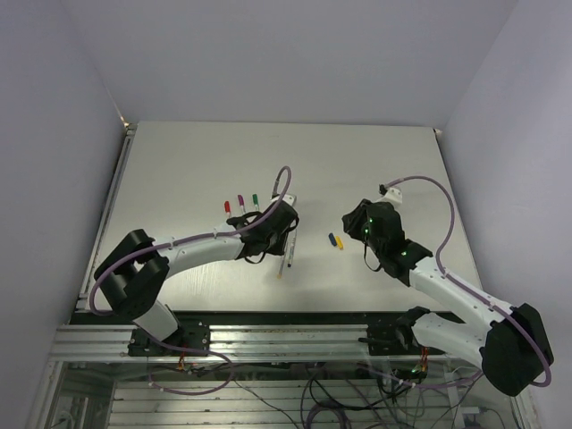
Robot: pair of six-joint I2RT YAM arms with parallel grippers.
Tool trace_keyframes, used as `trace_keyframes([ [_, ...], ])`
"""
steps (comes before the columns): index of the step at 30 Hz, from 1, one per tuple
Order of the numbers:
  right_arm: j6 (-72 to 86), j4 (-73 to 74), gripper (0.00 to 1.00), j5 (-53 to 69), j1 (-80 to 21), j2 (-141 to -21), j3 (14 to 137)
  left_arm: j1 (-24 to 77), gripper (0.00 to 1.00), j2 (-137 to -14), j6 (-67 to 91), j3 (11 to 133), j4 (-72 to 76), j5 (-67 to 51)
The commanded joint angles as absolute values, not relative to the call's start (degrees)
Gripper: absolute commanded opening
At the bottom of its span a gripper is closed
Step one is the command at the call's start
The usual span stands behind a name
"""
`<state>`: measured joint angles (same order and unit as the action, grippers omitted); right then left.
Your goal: Insert the pens into the pen caps
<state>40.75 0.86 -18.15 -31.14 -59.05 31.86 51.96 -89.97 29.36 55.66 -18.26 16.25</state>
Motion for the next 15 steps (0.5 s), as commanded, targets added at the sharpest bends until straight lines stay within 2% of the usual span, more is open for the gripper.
trace_keyframes([
  [1, 41.8, 0.1, 0.25, -17.2, -30.8, -57.5, 30.3, 52.7, 0.41, -89.9, 28.3, 55.6, -20.3, 14.0],
  [15, 41.9, -1.5, 0.25, -15.9, -30.7, -56.8, 28.8, 54.4, 0.44, -96.2, 26.8, 59.3, -23.7, 9.4],
])
